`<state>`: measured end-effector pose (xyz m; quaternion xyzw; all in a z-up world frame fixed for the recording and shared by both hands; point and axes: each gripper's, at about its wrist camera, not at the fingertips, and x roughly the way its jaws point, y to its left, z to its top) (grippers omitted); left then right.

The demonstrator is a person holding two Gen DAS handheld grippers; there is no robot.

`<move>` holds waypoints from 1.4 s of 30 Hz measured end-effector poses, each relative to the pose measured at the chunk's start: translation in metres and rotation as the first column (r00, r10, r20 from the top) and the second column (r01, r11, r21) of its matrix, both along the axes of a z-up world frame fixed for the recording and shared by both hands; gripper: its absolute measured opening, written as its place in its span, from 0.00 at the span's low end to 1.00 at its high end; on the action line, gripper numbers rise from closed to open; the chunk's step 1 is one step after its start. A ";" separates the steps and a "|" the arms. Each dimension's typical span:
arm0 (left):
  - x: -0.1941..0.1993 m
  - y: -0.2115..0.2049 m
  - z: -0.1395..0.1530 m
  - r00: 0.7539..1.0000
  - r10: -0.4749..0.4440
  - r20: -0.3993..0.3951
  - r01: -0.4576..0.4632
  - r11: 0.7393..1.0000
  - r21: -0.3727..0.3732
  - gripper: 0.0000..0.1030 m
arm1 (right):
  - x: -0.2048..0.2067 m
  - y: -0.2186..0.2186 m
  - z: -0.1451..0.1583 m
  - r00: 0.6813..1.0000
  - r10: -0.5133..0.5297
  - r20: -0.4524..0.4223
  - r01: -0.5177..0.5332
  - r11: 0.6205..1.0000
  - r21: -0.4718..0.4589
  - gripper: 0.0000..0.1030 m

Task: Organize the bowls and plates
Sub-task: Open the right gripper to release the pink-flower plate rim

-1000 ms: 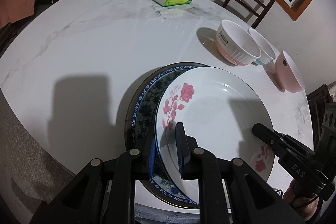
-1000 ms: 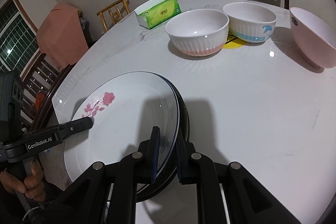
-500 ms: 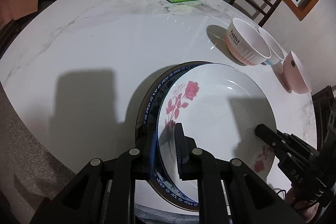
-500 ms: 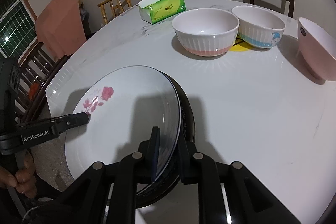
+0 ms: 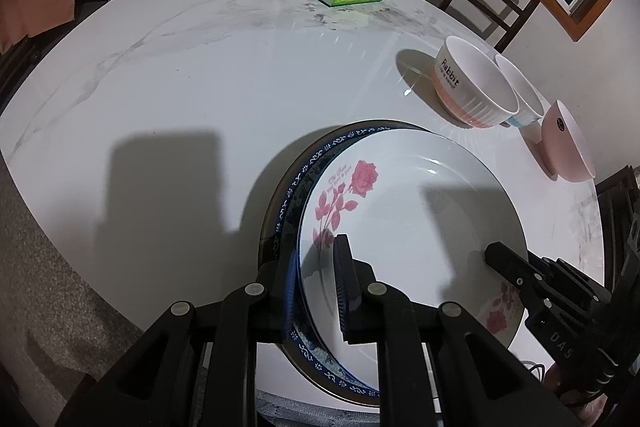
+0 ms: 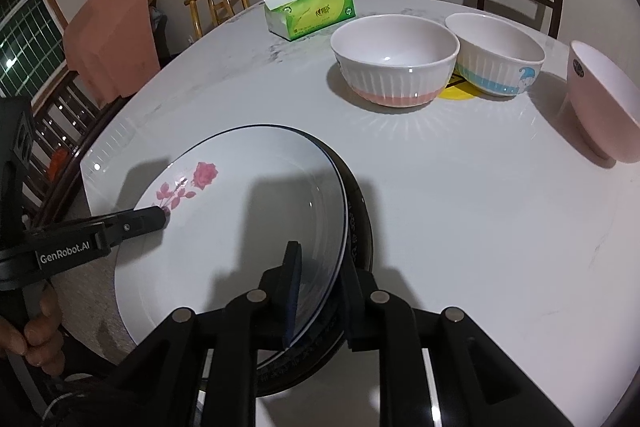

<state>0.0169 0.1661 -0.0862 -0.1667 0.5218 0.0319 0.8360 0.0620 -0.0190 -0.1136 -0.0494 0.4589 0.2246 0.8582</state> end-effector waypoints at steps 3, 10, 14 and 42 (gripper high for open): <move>0.001 -0.001 0.000 1.000 0.002 0.000 -0.002 1.000 0.007 0.13 | -0.001 0.002 0.000 1.000 0.003 0.006 -0.003 1.000 -0.014 0.22; 0.001 -0.001 0.001 1.000 0.006 0.003 -0.006 1.000 0.020 0.15 | -0.002 0.005 0.001 1.000 0.004 0.002 -0.004 1.000 -0.030 0.24; 0.000 0.000 0.002 1.000 0.009 0.003 -0.009 1.000 0.020 0.15 | -0.003 0.006 0.002 1.000 0.005 0.005 -0.004 0.999 -0.043 0.24; 0.006 -0.030 0.031 0.996 -0.038 0.080 0.026 0.989 0.146 0.37 | -0.007 -0.026 0.027 0.995 -0.060 0.079 0.063 0.997 -0.033 0.31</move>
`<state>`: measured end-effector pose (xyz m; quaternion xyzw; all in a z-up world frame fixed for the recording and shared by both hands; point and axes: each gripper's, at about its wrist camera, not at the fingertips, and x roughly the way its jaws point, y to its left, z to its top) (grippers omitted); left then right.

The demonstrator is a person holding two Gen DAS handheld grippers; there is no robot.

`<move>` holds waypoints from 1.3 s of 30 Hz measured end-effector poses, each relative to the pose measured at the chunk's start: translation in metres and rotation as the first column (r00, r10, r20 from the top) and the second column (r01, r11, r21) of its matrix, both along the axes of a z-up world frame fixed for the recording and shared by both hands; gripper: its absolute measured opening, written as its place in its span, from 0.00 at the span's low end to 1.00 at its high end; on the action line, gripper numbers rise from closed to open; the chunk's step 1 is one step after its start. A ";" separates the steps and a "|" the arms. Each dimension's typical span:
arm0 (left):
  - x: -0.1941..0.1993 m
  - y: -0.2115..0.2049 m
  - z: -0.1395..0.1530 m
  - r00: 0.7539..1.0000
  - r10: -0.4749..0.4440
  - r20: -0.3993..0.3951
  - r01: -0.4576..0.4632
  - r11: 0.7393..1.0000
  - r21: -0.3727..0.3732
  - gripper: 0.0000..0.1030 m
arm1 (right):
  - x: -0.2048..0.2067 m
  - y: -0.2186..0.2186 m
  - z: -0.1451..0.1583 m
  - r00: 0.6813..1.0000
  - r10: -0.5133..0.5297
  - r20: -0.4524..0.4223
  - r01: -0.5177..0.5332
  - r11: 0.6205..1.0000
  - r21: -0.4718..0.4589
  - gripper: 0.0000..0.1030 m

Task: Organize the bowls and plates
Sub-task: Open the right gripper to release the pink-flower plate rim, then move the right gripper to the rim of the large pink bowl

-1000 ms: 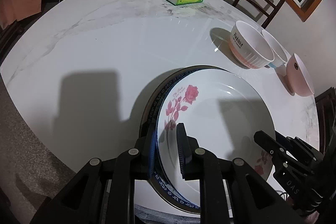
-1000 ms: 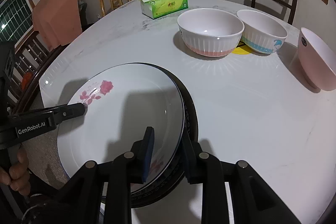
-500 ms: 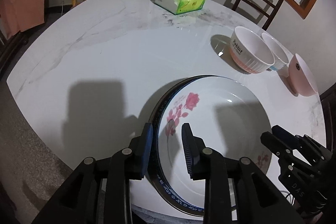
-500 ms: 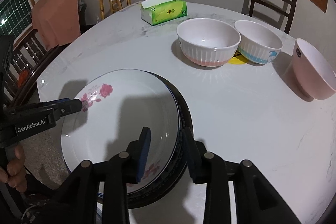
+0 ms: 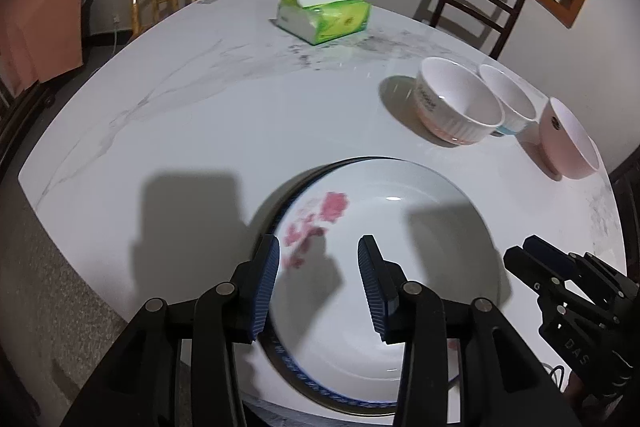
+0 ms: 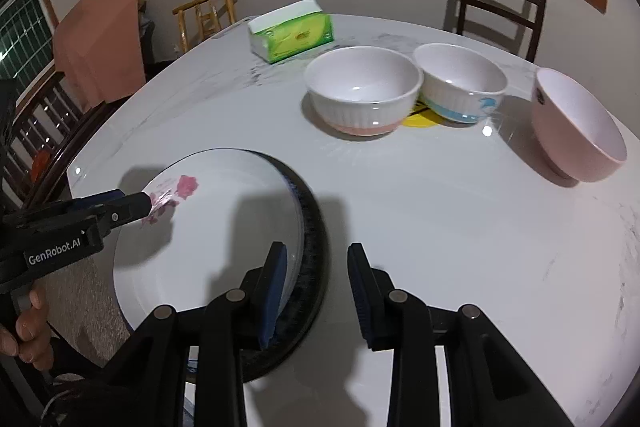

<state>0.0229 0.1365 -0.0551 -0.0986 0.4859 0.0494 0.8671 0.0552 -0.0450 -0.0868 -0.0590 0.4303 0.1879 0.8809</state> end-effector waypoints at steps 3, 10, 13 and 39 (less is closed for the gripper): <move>0.005 -0.014 0.003 1.000 -0.027 0.003 0.027 1.000 0.005 0.38 | -0.001 -0.012 0.002 1.000 -0.021 0.002 0.021 1.000 0.007 0.31; 0.018 -0.057 0.010 0.993 -0.115 0.017 0.115 0.993 0.013 0.42 | -0.001 -0.052 0.002 0.995 -0.104 0.000 0.104 0.994 0.031 0.31; 0.023 -0.072 0.011 0.989 -0.148 0.019 0.147 0.989 0.020 0.43 | 0.000 -0.074 0.002 0.989 -0.149 -0.011 0.149 0.987 0.054 0.31; 0.120 -0.201 0.043 0.947 -0.320 -0.018 0.319 0.946 -0.053 0.45 | 0.083 -0.258 0.065 0.910 -0.414 -0.002 0.411 0.902 0.135 0.34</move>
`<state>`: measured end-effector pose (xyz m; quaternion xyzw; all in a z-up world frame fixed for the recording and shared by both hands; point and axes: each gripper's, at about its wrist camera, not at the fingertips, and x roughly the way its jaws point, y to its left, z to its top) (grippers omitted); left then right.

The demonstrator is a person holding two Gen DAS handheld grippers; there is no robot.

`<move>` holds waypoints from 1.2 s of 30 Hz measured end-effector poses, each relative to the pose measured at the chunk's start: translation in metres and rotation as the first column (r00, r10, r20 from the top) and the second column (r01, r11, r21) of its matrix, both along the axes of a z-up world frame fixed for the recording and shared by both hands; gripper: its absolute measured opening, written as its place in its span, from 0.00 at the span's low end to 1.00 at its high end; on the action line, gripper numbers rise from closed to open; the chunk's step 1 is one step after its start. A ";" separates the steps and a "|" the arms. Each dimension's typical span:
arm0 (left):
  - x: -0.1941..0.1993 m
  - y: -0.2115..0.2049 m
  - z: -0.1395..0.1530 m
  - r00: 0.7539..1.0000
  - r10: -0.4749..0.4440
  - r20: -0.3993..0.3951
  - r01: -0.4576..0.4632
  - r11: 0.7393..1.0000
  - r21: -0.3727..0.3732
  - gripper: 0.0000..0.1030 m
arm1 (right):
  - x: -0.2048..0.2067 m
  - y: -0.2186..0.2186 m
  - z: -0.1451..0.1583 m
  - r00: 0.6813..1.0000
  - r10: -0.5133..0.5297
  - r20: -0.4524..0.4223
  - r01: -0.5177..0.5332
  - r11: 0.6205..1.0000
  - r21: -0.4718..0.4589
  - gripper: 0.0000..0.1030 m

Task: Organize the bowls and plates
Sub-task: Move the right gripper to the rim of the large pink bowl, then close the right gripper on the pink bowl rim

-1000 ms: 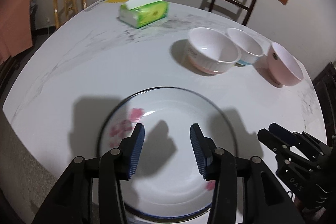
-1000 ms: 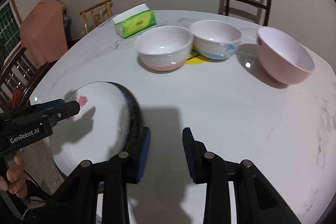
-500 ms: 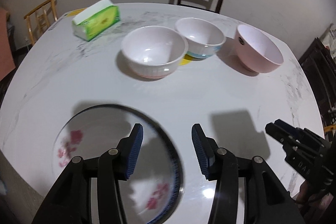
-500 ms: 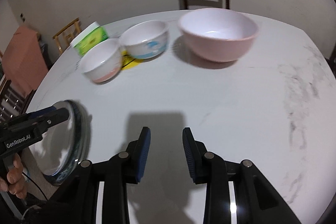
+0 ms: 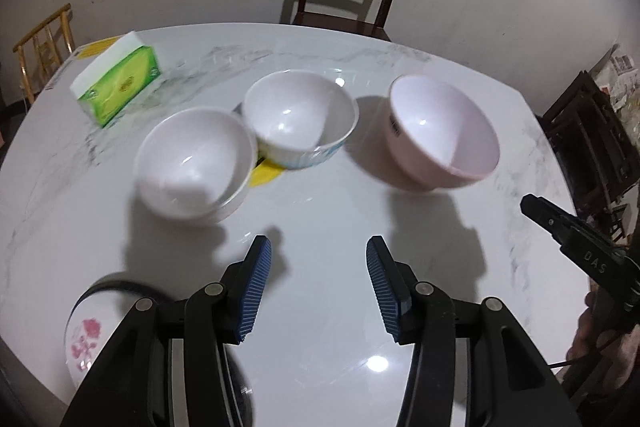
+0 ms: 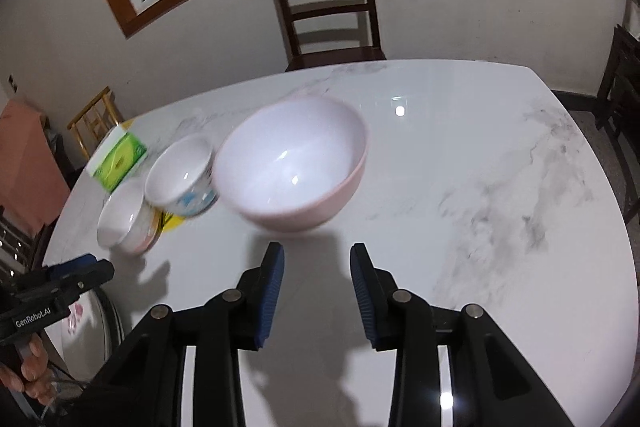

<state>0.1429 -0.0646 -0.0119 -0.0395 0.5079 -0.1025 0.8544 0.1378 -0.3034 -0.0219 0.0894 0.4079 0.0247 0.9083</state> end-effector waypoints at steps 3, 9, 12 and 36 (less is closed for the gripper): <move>0.018 -0.012 0.003 1.000 -0.003 -0.027 0.002 1.000 -0.024 0.45 | 0.019 -0.007 0.003 1.000 -0.006 -0.015 0.006 1.000 0.003 0.34; 0.050 -0.035 0.004 0.997 -0.009 -0.073 0.003 0.997 -0.075 0.45 | 0.058 -0.019 -0.004 0.996 -0.034 -0.084 0.034 0.999 0.007 0.34; 0.067 -0.045 0.001 0.995 -0.003 -0.097 -0.006 0.996 -0.089 0.45 | 0.074 -0.025 -0.009 0.992 -0.048 -0.116 0.051 0.998 0.029 0.34; 0.141 -0.087 -0.053 0.976 0.013 -0.218 -0.038 0.993 -0.113 0.27 | 0.129 -0.032 -0.051 0.977 -0.057 -0.205 0.065 0.997 0.035 0.34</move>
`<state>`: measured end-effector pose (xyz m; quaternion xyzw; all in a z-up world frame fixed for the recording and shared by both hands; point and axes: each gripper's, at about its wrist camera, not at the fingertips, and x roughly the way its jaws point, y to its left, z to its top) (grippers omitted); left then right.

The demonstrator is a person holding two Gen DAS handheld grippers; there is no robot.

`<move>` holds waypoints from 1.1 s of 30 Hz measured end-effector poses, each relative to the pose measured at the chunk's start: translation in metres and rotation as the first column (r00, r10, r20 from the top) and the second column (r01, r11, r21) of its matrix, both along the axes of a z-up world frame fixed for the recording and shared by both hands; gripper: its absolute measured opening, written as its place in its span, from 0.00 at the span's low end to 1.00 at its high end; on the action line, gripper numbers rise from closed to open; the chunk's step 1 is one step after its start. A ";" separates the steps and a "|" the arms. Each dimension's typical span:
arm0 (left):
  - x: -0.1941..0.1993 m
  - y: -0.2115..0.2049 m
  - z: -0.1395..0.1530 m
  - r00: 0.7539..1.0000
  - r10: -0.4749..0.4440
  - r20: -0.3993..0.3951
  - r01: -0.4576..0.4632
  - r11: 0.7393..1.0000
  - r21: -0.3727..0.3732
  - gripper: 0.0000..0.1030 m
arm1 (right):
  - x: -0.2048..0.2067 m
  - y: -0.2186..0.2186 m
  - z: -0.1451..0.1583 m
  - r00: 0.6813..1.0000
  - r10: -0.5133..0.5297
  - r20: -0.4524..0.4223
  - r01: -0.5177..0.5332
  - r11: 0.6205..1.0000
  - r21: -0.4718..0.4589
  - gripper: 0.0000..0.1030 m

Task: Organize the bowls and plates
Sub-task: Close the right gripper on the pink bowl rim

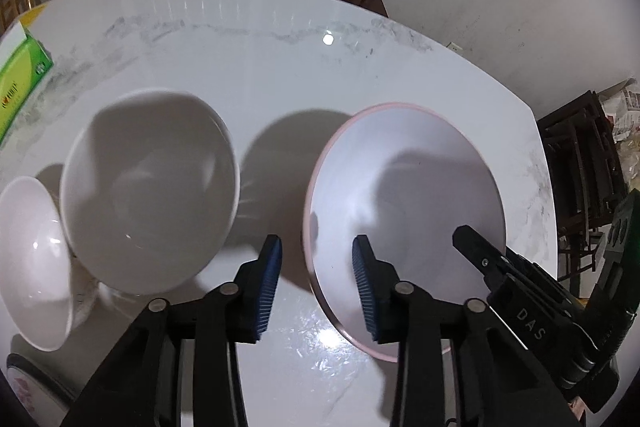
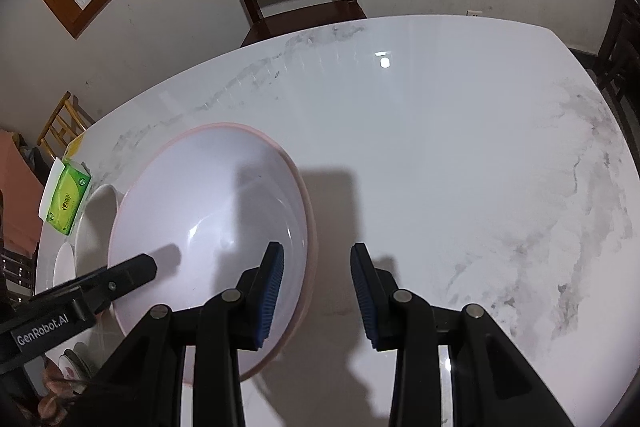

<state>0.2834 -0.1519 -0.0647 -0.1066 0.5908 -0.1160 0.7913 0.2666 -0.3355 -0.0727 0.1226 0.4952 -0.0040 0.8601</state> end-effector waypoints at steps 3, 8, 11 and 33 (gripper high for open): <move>0.002 -0.002 -0.006 1.000 -0.025 -0.005 0.025 1.000 -0.012 0.16 | 0.001 0.002 -0.004 1.000 0.002 0.000 -0.002 1.000 -0.008 0.34; 0.004 0.002 -0.010 0.999 -0.032 0.004 0.032 0.999 -0.031 0.15 | 0.001 0.004 -0.008 1.000 0.012 -0.009 -0.012 1.000 0.023 0.14; -0.001 0.001 -0.009 0.999 -0.041 0.005 0.041 0.999 -0.025 0.15 | -0.003 0.006 -0.008 1.000 0.002 -0.014 -0.001 1.000 0.017 0.13; -0.120 0.044 0.029 0.996 -0.085 0.022 0.085 0.996 0.019 0.15 | -0.128 0.058 0.019 1.000 0.027 -0.008 -0.027 0.999 0.027 0.14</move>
